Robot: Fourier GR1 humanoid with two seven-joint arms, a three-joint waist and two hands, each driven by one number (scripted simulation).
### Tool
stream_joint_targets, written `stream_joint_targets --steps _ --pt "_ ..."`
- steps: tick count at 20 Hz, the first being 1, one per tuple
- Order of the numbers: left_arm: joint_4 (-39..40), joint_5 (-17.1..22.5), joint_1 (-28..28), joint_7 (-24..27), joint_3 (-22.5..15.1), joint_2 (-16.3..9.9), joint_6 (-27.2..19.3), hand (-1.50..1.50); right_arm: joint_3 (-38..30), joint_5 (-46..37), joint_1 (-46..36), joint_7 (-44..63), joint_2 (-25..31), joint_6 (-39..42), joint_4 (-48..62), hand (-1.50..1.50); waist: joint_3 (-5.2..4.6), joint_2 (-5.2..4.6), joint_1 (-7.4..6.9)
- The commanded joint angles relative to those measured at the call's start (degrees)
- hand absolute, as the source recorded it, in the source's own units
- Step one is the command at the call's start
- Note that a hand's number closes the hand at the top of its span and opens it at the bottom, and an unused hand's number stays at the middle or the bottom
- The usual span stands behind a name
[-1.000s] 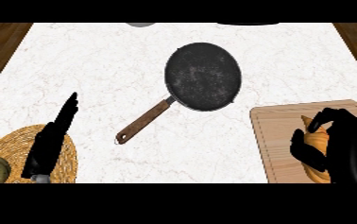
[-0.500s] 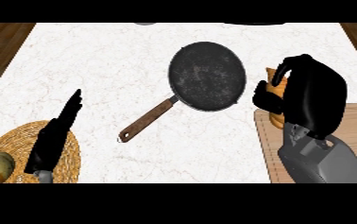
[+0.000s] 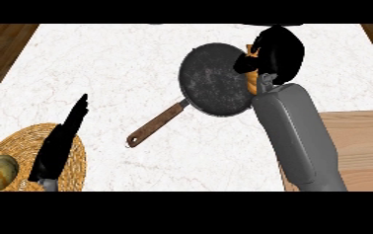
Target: Pick the croissant from the cutting board and place it in the pan
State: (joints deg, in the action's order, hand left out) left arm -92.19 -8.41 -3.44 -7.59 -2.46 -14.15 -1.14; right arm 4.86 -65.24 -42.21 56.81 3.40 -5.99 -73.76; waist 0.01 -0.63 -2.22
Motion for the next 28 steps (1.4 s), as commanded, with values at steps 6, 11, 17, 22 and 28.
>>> stream_joint_targets --steps 6,11,17,22,28 --pt "2.23 0.09 1.24 1.89 0.65 0.16 0.80 0.00 -8.38 3.76 -12.43 -8.68 -3.15 -10.82 33.93 1.50 0.00 -0.63 -1.18" --pt "1.56 -1.92 1.56 0.87 -2.57 2.35 -0.13 0.00 -16.03 18.88 -10.25 -12.31 -3.36 -16.86 35.12 1.50 0.21 -1.05 -2.08" --pt "0.81 0.07 6.27 -2.68 -0.26 0.25 2.16 0.00 -21.33 28.62 -13.84 -22.76 -3.38 -25.43 41.59 -1.50 0.21 -1.26 -2.68" --pt "2.13 -0.80 4.11 -0.91 0.45 0.57 0.75 0.00 -22.52 29.26 -14.54 -32.79 -3.39 -37.77 41.82 -1.50 0.11 -0.93 -1.55" --pt "0.80 -2.40 3.44 -2.81 -0.95 2.32 -1.03 0.00 -27.56 32.99 -13.65 -38.98 -2.28 -51.11 42.00 -1.50 0.14 -0.60 -0.63"
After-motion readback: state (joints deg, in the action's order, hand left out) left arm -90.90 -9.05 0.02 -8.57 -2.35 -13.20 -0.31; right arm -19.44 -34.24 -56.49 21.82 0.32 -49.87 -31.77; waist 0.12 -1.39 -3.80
